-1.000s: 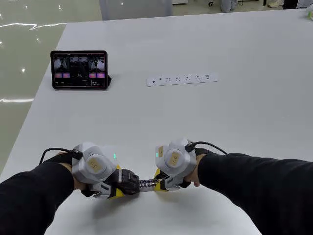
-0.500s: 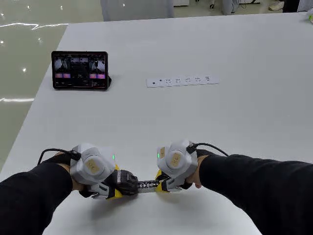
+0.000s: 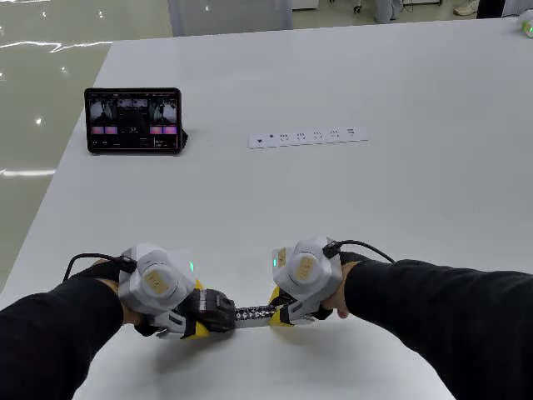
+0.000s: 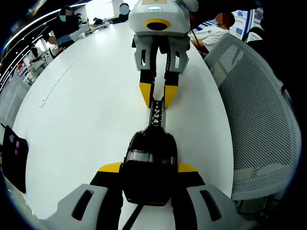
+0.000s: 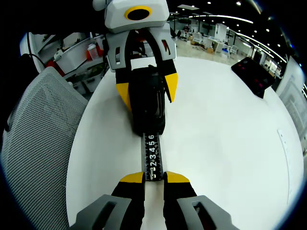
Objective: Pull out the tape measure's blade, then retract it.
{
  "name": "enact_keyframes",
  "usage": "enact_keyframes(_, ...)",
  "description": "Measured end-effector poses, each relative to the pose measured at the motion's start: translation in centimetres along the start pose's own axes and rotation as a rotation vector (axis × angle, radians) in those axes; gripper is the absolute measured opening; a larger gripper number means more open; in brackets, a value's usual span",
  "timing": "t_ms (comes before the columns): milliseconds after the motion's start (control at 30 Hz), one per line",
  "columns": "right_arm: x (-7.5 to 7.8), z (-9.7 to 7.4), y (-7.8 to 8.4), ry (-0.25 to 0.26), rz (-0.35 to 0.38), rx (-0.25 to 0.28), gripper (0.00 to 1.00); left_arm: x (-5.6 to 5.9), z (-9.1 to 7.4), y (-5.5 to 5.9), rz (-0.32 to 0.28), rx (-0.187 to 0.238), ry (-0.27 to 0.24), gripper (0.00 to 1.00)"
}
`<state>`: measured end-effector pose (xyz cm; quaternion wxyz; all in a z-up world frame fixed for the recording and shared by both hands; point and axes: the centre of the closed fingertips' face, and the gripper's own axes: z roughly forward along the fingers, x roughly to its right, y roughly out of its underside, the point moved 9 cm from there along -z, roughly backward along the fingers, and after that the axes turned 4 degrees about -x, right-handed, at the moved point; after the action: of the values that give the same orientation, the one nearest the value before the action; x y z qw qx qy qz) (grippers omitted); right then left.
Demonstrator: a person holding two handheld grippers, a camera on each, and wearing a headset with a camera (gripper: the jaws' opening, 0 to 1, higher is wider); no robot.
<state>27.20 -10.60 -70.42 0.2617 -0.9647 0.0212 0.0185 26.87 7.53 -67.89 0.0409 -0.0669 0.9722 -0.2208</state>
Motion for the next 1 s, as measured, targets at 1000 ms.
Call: enact_keyframes(1000,0.1,-0.8,1.1,-0.001,-0.007,-0.017,0.10,0.1,0.1,0.0,-0.010,0.013,-0.007,0.34)
